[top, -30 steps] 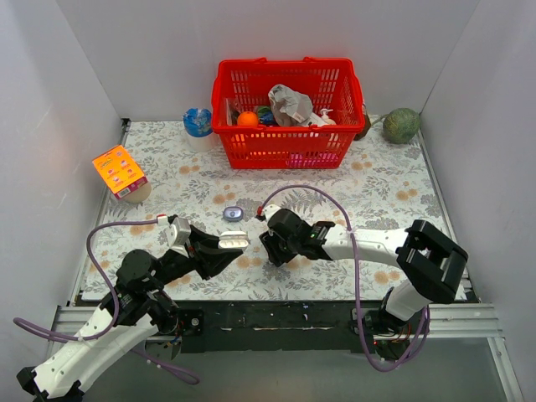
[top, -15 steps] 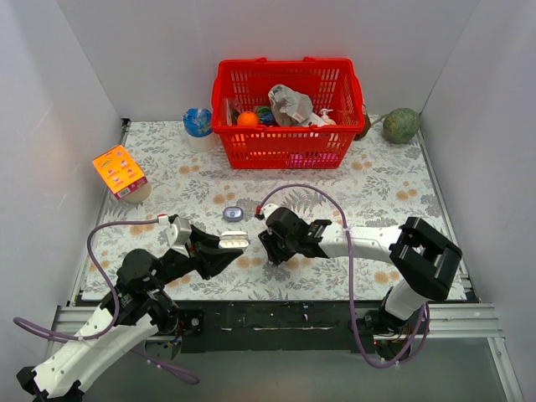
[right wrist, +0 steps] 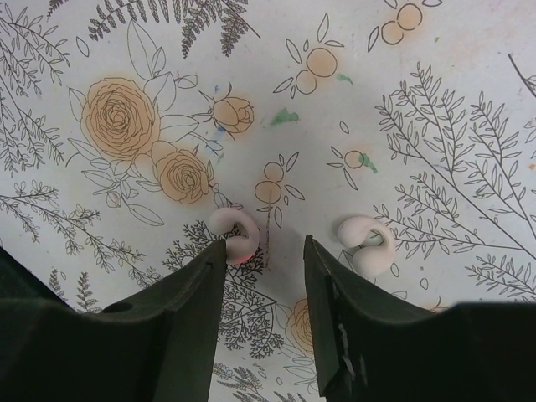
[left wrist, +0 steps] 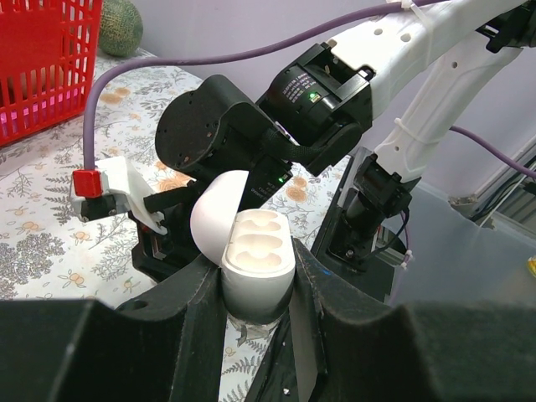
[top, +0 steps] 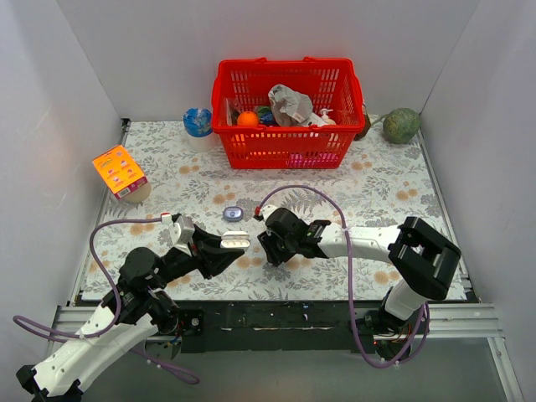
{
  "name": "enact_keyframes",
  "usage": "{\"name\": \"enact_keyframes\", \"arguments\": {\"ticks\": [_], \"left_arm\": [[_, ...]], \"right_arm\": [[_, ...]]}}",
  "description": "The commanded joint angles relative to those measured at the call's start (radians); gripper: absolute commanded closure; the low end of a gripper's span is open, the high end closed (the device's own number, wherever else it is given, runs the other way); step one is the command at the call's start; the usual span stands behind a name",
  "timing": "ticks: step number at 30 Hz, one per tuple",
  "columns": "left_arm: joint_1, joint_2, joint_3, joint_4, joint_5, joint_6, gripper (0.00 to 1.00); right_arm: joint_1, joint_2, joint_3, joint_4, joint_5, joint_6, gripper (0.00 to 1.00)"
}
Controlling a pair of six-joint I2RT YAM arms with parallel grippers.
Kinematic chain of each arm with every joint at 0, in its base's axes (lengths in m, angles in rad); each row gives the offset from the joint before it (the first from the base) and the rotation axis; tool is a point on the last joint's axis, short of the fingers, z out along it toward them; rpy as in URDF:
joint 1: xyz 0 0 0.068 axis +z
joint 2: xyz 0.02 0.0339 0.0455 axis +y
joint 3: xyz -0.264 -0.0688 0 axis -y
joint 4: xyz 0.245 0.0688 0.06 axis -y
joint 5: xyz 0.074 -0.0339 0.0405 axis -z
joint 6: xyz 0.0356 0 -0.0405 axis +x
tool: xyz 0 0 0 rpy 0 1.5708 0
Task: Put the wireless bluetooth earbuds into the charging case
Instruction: Pick up the earbud from the center of the board.
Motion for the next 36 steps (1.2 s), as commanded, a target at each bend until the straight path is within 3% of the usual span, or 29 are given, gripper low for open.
{"name": "enact_keyframes", "arguments": {"ticks": [1,8,15,24,28,36], "left_arm": [[0.000,0.011,0.012,0.007,0.015,0.004,1.00],[0.000,0.014,0.012,0.007,0.018,0.004,1.00],[0.000,0.014,0.012,0.008,0.024,0.002,1.00],[0.000,0.017,0.010,0.010,0.029,0.001,1.00],[0.000,0.017,0.010,0.010,0.032,0.001,1.00],[0.000,0.022,0.012,0.010,0.036,-0.001,1.00]], "right_arm": [[-0.002,0.016,0.006,0.029,-0.022,-0.007,0.52],[0.007,0.027,0.005,0.040,-0.048,0.000,0.54],[0.007,0.028,0.006,0.046,-0.054,0.001,0.63],[0.007,0.025,-0.003,0.053,-0.062,0.003,0.81],[0.009,0.019,-0.009,0.061,-0.070,0.004,0.97],[0.009,0.001,-0.027,0.069,-0.071,0.009,0.99]]}}
